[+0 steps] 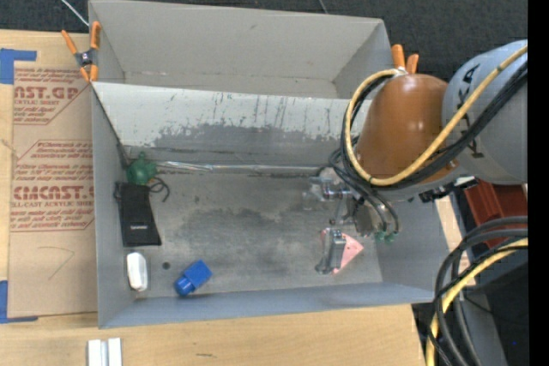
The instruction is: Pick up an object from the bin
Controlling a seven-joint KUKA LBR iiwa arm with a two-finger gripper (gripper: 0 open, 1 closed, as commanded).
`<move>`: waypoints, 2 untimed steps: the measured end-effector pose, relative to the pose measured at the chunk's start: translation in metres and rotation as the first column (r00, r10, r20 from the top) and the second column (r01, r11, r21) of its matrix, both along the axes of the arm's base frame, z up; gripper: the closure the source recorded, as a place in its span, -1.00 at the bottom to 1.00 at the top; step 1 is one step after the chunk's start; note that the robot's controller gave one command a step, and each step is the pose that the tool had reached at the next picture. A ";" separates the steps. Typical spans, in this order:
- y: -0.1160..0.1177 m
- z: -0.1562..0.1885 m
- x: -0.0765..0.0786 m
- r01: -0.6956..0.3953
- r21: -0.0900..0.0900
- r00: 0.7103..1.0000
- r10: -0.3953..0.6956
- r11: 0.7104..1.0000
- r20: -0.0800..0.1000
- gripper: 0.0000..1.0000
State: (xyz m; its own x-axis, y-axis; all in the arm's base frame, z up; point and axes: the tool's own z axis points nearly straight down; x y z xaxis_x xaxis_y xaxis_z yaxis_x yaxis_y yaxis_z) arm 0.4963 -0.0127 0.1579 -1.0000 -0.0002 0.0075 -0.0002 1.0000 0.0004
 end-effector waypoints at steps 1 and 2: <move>0.000 0.004 0.002 0.000 0.000 1.000 0.000 1.000 0.008 -1.00; -0.042 -0.064 -0.014 0.020 -0.001 1.000 -0.020 1.000 0.001 -1.00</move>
Offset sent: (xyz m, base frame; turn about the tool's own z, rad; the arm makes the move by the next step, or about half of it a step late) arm -0.0140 -0.0414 -0.0627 0.0173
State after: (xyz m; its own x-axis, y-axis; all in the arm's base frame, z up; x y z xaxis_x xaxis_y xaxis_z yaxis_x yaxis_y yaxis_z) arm 0.4822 -0.0548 0.0940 -0.9998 0.0194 0.0063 0.0194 0.9998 -0.0004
